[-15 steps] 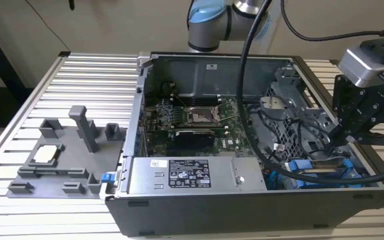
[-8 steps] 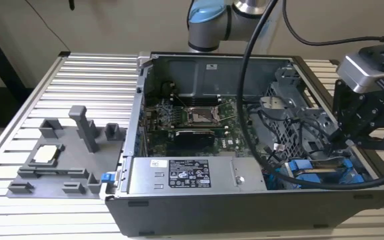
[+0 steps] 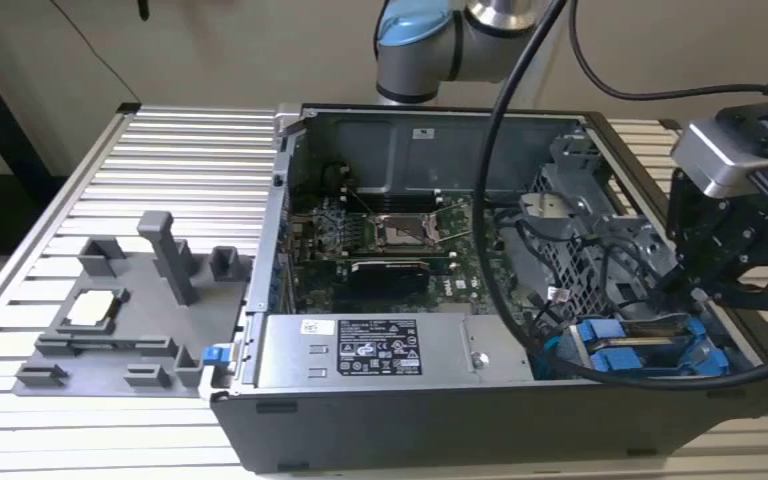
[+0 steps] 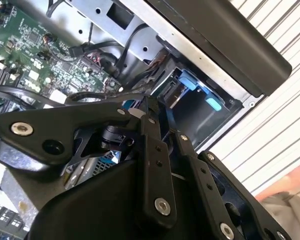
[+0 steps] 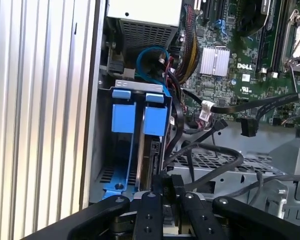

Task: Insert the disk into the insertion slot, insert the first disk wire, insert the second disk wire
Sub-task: 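Insert the first disk wire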

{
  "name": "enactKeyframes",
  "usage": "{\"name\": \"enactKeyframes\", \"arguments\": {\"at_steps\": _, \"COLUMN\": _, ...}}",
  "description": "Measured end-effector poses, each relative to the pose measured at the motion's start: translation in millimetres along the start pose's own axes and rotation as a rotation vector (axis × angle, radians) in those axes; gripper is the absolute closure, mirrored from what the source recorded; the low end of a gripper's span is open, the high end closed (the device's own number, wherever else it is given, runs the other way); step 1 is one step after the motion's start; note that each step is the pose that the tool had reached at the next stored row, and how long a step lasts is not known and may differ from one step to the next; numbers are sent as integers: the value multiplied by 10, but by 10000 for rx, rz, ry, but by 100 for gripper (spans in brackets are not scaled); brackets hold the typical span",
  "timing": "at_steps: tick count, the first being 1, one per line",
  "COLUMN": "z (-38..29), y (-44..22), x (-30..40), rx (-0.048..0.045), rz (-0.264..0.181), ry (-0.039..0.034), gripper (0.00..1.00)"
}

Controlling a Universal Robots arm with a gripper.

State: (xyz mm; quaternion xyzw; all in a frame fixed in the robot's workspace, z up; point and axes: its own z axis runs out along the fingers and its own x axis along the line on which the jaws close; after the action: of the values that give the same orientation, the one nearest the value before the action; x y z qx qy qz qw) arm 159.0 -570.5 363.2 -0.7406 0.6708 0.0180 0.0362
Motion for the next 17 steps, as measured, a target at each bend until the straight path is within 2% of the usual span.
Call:
{"name": "enactKeyframes", "arguments": {"at_steps": 7, "z": 46, "y": -10, "x": 15, "rx": -25, "rz": 247, "ry": 11, "gripper": 81}}
{"name": "enactKeyframes", "arguments": {"at_steps": 17, "z": 129, "y": -21, "x": 23, "rx": 18, "rz": 873, "ry": 27, "gripper": 81}}
